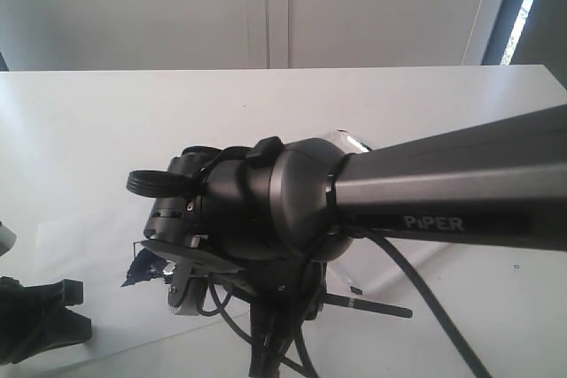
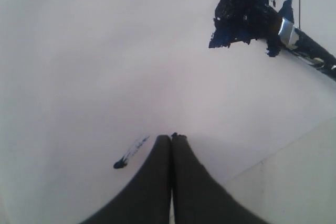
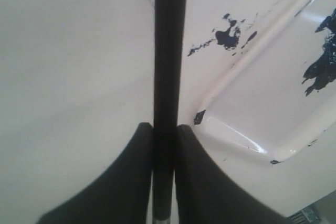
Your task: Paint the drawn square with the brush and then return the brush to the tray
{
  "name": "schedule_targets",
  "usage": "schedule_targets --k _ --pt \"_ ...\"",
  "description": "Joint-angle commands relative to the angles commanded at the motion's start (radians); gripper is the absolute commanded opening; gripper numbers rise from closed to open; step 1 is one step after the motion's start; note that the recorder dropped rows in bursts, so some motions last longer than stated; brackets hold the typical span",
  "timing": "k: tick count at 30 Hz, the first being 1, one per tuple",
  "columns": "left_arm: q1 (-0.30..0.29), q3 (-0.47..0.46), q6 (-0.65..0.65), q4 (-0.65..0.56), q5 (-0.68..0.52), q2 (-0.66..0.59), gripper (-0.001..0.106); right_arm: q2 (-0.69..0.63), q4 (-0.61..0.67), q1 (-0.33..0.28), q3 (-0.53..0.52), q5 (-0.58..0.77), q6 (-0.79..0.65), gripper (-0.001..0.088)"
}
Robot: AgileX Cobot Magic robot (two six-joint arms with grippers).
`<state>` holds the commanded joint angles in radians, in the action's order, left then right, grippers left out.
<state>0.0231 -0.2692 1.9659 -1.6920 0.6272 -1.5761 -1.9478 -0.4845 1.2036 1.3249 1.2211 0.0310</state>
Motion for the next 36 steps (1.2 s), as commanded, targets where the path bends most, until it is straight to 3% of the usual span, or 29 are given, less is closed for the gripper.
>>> schedule_targets --k 12,18,30,36 --pt "0.0 0.0 0.0 -0.003 0.007 0.0 0.0 0.0 -0.048 -0.077 0.0 0.0 0.037 0.0" --pt "0.0 0.0 0.0 -0.003 0.007 0.0 0.0 0.0 0.043 -0.075 0.0 0.0 0.017 0.0" --pt "0.0 0.0 0.0 -0.001 0.006 0.0 0.0 0.0 0.107 0.004 0.0 0.0 -0.031 0.0" --pt "0.0 0.0 0.0 -0.004 0.006 0.0 0.0 0.0 0.084 0.015 0.0 0.0 -0.031 0.0"
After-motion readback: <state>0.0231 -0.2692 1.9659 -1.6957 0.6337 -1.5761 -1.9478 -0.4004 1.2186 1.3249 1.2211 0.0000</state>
